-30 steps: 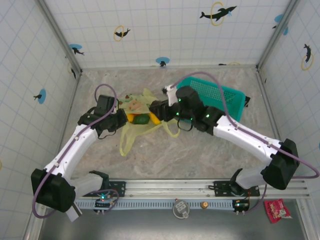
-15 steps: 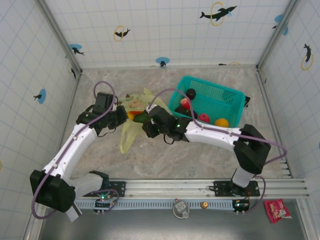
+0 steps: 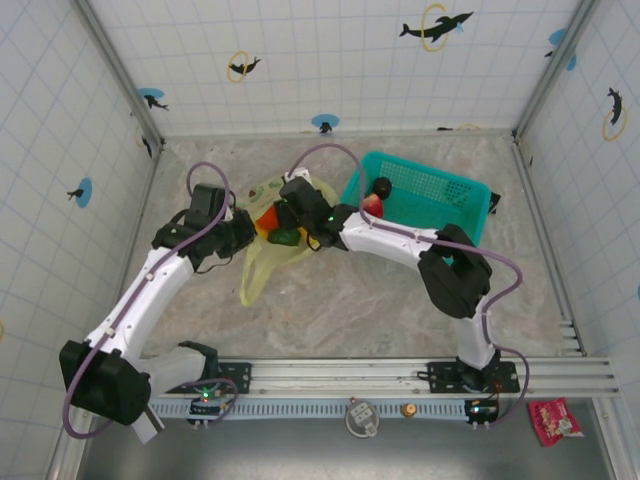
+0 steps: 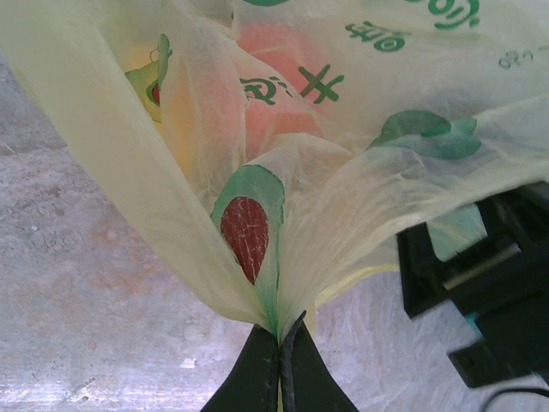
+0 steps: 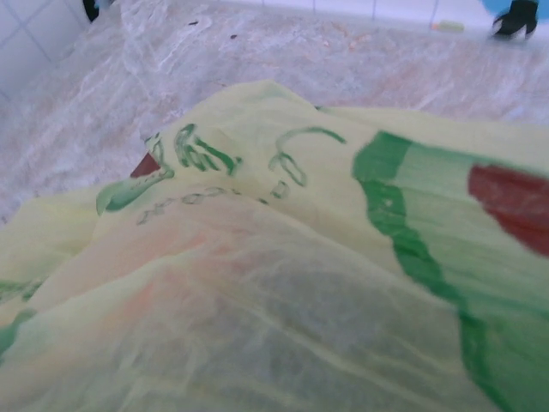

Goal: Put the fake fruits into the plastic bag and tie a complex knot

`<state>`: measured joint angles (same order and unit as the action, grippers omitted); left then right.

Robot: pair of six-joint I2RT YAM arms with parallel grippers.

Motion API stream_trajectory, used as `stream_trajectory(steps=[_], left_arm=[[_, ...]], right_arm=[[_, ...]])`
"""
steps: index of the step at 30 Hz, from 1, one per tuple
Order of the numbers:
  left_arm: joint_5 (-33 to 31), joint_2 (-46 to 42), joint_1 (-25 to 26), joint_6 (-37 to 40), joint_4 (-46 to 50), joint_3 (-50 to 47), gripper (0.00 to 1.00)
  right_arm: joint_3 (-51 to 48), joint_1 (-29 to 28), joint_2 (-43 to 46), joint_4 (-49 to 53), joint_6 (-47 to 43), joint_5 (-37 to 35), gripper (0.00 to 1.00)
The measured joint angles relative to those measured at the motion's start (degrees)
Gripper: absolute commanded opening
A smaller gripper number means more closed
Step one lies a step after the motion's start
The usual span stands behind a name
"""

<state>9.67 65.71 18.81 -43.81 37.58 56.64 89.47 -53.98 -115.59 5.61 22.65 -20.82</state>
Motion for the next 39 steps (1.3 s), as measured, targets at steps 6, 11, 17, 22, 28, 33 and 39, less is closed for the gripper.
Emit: stream_trajectory(steps=[6, 11, 17, 22, 28, 33, 39], left_arm=[[1.09, 1.49, 0.0, -1.2, -1.2, 0.46, 0.0], [1.49, 1.57, 0.0, -1.46, -1.9, 0.48, 0.0], [1.46, 1.57, 0.0, -1.49, -2.1, 0.48, 0.0], [1.44, 1.53, -0.11, -1.49, -2.1, 0.48, 0.0], [1.38, 1.53, -0.11, -1.46, -2.12, 0.46, 0.0], [1.03, 1.22, -0.11, -1.46, -2.12, 0.28, 0.0], [0.59, -0.11, -0.15, -1.44, -2.36, -0.52, 0.0]], right_arm=[[-0.59, 0.85, -1.6, 0.37, 0.79, 2.54, 0.92], [-6.86, 0.72, 4.83, -0.76, 0.66, 6.75, 0.79], [-12.46, 0.66, 17.42, -2.49, 0.33, 18.38, 0.74], [-23.34, -0.66, 29.35, -5.46, 0.35, 26.4, 0.73], [-33.66, -0.37, 39.95, -5.99, 0.39, 31.41, 0.68], [-40.48, 2.51, 49.83, -6.51, 0.98, 32.13, 0.39], [-45.66, 9.86, 58.88, -1.75, 5.14, 25.24, 0.0]])
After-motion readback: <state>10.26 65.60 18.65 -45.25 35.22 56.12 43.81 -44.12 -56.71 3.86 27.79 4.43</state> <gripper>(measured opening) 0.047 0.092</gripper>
